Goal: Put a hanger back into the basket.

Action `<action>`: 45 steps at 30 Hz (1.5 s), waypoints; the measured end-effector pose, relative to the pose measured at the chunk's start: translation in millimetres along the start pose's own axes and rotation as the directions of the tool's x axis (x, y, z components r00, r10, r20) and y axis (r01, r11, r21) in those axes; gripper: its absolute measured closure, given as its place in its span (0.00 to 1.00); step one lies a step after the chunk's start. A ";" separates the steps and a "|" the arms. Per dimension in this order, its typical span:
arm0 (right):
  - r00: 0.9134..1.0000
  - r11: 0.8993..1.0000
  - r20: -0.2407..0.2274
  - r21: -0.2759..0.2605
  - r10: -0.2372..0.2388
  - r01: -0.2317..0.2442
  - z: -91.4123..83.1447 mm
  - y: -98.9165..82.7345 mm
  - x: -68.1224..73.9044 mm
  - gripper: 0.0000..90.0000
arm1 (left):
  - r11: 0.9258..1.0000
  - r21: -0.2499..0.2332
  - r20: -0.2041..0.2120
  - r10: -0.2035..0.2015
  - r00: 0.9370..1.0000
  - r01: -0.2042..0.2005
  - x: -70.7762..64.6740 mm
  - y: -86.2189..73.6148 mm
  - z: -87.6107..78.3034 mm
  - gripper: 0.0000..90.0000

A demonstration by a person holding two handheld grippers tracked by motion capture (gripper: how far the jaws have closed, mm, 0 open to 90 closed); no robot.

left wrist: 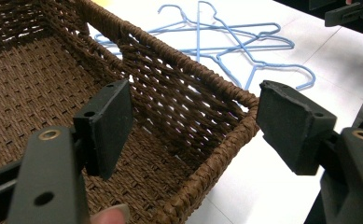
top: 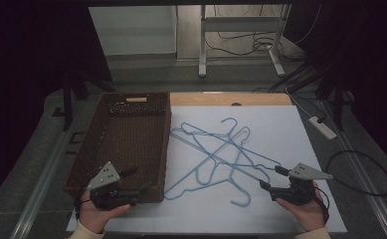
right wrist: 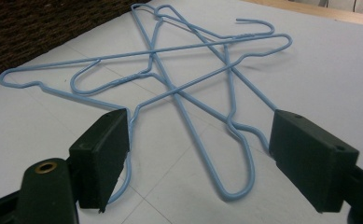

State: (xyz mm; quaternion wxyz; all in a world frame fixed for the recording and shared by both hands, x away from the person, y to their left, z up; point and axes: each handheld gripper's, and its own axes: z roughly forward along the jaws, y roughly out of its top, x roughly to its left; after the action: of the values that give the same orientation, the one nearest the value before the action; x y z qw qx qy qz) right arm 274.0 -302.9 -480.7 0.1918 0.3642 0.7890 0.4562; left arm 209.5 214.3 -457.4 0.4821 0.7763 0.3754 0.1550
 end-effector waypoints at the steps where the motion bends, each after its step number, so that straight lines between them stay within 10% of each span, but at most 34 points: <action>1: 1.000 1.000 -0.001 0.003 -0.001 0.001 0.9 0.2 -0.2 0.24 | 1.000 0.001 0.000 0.001 1.000 -0.001 0.3 -0.2 0.1 0.30; 45: 0.999 0.996 -0.033 0.085 -0.031 0.034 12.6 20.1 11.5 0.30 | 1.000 0.023 -0.001 0.009 1.000 -0.009 -4.8 4.4 5.8 0.31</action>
State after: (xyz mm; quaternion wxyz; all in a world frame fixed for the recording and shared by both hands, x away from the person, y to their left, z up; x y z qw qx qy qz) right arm 282.4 -280.6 -469.5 0.1711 0.3519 0.8166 0.4244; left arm 211.7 205.9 -455.8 0.4721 0.7835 0.3739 0.1531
